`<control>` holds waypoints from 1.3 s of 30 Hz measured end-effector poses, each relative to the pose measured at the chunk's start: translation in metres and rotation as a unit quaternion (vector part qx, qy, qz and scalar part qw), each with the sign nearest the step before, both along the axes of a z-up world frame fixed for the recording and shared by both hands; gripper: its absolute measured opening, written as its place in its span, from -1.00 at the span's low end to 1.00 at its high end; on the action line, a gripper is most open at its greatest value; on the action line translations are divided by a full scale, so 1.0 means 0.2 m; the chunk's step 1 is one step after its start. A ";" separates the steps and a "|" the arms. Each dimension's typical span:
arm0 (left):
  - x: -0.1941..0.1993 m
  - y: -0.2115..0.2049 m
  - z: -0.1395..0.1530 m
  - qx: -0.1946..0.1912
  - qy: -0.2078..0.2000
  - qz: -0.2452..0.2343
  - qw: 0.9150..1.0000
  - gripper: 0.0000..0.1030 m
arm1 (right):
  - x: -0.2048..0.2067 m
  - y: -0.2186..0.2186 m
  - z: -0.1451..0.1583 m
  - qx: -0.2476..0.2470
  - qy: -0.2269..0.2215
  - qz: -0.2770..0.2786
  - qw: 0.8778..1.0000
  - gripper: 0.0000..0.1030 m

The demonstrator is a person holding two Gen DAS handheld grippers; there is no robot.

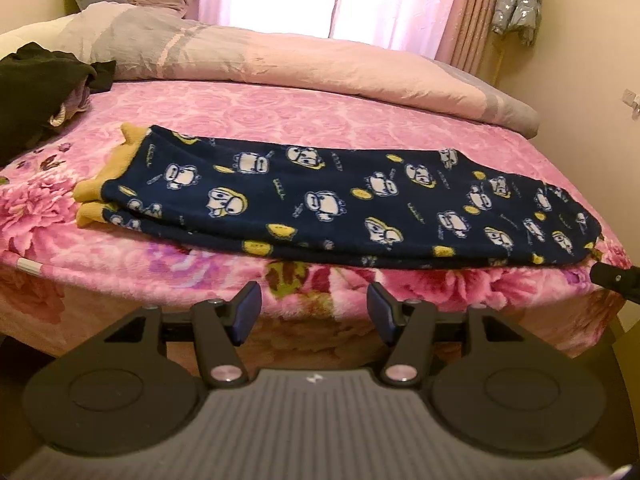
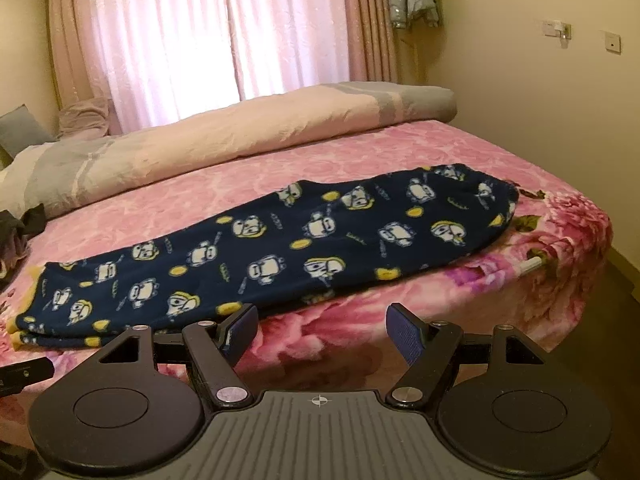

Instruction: Fold clothes

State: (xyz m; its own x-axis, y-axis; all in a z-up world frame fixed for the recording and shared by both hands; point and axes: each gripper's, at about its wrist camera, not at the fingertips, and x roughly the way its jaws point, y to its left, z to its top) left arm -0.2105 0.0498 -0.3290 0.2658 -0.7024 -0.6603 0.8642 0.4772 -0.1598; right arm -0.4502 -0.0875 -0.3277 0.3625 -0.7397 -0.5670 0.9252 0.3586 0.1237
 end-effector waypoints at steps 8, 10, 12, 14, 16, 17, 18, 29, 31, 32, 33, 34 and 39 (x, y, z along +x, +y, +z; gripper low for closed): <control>0.02 0.03 -0.03 0.014 -0.011 0.009 1.000 0.13 | 0.05 0.03 -0.03 0.006 0.003 0.020 1.000 0.44; 0.03 0.03 -0.04 0.020 -0.012 0.009 1.000 0.14 | 0.07 0.04 -0.04 0.008 0.007 0.027 1.000 0.44; 0.04 0.03 -0.06 0.025 -0.012 0.010 1.000 0.13 | 0.09 0.06 -0.06 0.011 0.012 0.033 0.999 0.44; 0.04 0.03 -0.08 0.030 -0.011 0.010 0.999 0.14 | 0.10 0.07 -0.08 0.015 0.016 0.038 0.999 0.44; 0.05 0.04 -0.09 0.034 -0.009 0.009 0.999 0.14 | 0.11 0.07 -0.10 0.019 0.019 0.040 0.999 0.44; 0.05 0.04 -0.09 0.035 -0.009 0.008 0.999 0.14 | 0.12 0.07 -0.11 0.021 0.021 0.041 0.999 0.44; 0.05 0.04 -0.10 0.035 -0.008 0.007 0.999 0.14 | 0.13 0.08 -0.12 0.023 0.022 0.041 0.999 0.44; 0.08 0.03 -0.13 0.044 -0.007 0.006 0.999 0.14 | 0.19 0.09 -0.15 0.030 0.033 0.053 0.998 0.44; 0.08 0.03 -0.13 0.045 -0.008 0.007 0.999 0.14 | 0.21 0.09 -0.15 0.030 0.033 0.059 0.997 0.44; 0.08 0.02 -0.13 0.046 -0.008 0.008 0.999 0.14 | 0.21 0.09 -0.16 0.031 0.034 0.062 0.997 0.44; 0.09 0.02 -0.13 0.047 -0.008 0.009 0.999 0.14 | 0.22 0.09 -0.16 0.031 0.034 0.065 0.997 0.44; 0.09 0.02 -0.13 0.049 -0.008 0.009 0.999 0.13 | 0.23 0.09 -0.16 0.032 0.035 0.067 0.997 0.44; 0.12 0.01 -0.14 0.051 -0.005 0.014 0.999 0.14 | 0.25 0.07 -0.16 0.035 0.034 0.072 0.996 0.44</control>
State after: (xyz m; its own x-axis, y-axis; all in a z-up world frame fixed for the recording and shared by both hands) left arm -0.1872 0.0517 -0.3562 0.2913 -0.6230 -0.7260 0.8511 0.5153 -0.1007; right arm -0.3995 -0.0731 -0.3606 0.4214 -0.6409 -0.6416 0.8719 0.4808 0.0923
